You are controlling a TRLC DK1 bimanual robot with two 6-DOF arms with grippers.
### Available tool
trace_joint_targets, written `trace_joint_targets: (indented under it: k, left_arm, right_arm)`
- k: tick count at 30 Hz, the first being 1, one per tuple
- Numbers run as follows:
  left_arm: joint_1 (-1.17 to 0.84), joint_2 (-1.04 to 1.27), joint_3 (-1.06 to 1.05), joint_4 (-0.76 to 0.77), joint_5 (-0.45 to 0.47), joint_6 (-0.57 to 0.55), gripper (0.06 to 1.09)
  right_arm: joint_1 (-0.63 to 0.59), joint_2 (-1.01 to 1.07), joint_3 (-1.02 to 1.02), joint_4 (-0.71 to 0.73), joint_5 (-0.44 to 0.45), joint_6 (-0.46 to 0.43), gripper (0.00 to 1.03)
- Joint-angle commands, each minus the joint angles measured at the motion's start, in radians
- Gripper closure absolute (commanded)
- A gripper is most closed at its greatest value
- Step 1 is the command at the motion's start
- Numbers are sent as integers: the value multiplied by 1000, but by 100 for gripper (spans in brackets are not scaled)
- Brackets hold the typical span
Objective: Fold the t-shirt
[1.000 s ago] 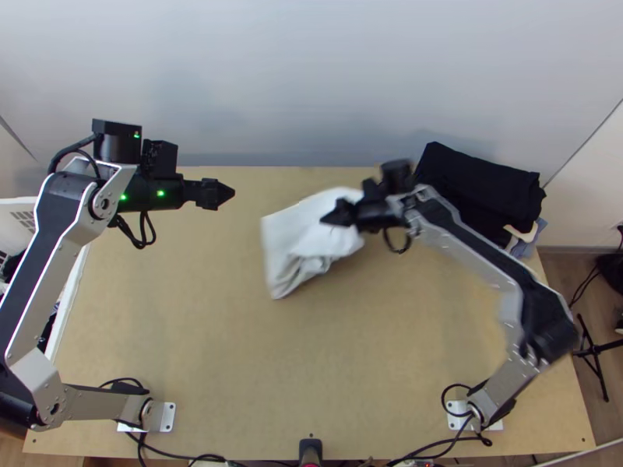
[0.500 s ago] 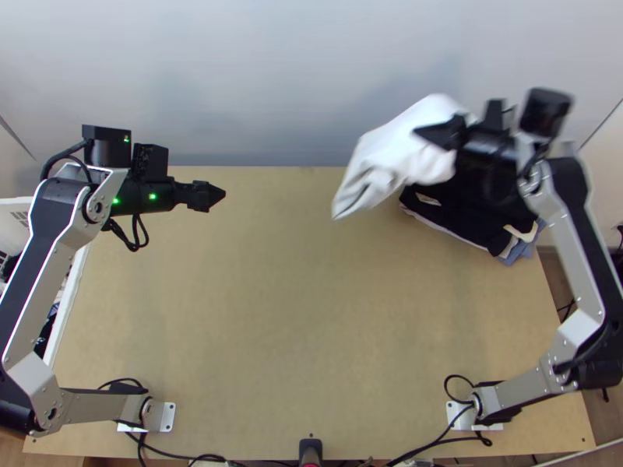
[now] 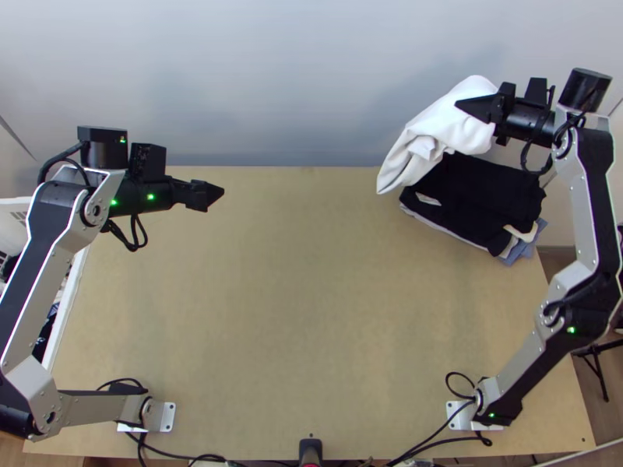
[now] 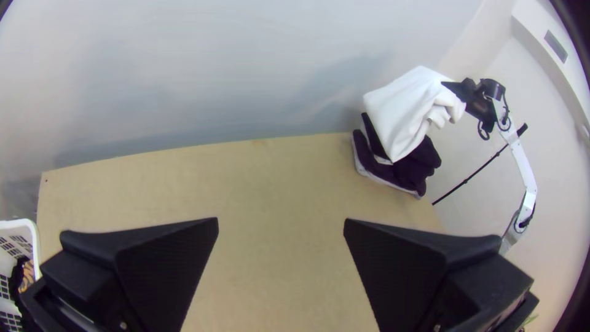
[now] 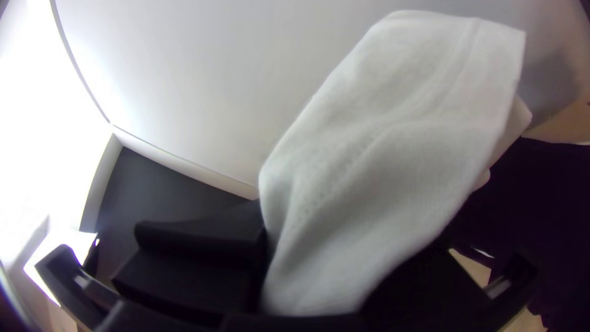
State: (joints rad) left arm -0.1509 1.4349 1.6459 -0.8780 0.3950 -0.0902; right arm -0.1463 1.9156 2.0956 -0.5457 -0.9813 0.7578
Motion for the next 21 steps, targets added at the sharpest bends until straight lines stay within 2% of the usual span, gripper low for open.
trace_joint_targets:
  k: [1,6,13,21]
  left_arm:
    - [13,7,0,13,-1,26,10]
    - [20,13,-1,13,-1,33,10]
    - [24,27,3,19,-1,49,10]
    - [24,53,18,27,-1,52,10]
  right_arm:
    - [-36,160,149,-17,-48,-6,100]
    - [-44,246,241,-13,-65,-14,100]
    - [-45,284,245,4,-63,-52,100]
    - [-87,310,228,4,-60,-55,100]
